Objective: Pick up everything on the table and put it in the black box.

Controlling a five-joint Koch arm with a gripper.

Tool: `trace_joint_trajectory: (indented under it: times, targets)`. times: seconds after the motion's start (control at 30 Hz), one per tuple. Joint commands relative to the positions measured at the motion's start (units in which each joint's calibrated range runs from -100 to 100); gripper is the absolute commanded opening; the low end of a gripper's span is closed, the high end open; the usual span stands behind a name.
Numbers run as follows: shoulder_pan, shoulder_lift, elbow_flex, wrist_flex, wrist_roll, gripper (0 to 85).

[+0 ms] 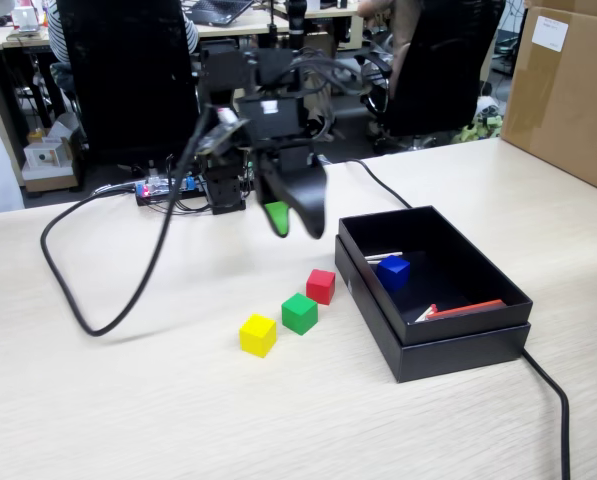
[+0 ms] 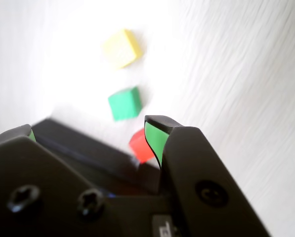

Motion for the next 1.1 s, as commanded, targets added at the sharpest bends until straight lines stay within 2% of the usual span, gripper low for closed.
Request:
trace_joint_trajectory:
  times: [0.0,0.23,1.07]
  targets:
    - [-2.6,4.6,1.1,0.1,-2.3,44.9]
    - [-3.9,15.9,6.4,0.1,-4.0,44.9]
    - [-3.4,38.5,18.2,0.1,-3.9,43.9]
